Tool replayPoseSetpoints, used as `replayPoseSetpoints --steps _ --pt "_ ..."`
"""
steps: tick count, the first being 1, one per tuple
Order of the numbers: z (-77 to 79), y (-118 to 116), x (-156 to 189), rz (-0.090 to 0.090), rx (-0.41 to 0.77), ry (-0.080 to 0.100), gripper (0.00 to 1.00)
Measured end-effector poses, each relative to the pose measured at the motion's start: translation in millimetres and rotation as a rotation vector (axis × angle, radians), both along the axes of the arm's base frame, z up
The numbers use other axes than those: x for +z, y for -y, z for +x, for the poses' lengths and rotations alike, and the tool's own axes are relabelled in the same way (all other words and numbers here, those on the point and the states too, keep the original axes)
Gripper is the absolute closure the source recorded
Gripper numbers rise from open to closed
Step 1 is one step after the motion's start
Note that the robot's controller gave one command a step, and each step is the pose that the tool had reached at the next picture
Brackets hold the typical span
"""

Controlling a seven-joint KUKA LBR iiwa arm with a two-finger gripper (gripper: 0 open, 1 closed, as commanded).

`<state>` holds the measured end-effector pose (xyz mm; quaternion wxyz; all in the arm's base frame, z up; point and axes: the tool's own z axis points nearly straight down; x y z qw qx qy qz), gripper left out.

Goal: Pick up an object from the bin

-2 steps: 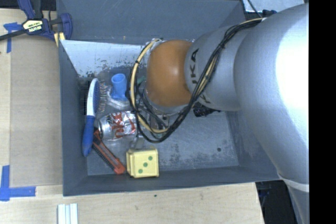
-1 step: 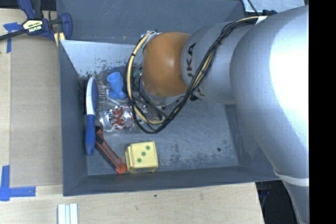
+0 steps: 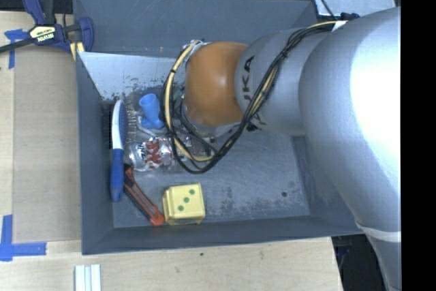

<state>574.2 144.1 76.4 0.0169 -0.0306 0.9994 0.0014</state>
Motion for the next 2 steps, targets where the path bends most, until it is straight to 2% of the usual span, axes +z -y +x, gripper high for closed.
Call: replayPoseSetpoints --steps 1,2 --pt "-5.8 15.9 89.4 0.0 -0.013 -0.002 1.0" --pt "-3.2 7.6 147.6 0.001 -0.023 -0.005 1.0"
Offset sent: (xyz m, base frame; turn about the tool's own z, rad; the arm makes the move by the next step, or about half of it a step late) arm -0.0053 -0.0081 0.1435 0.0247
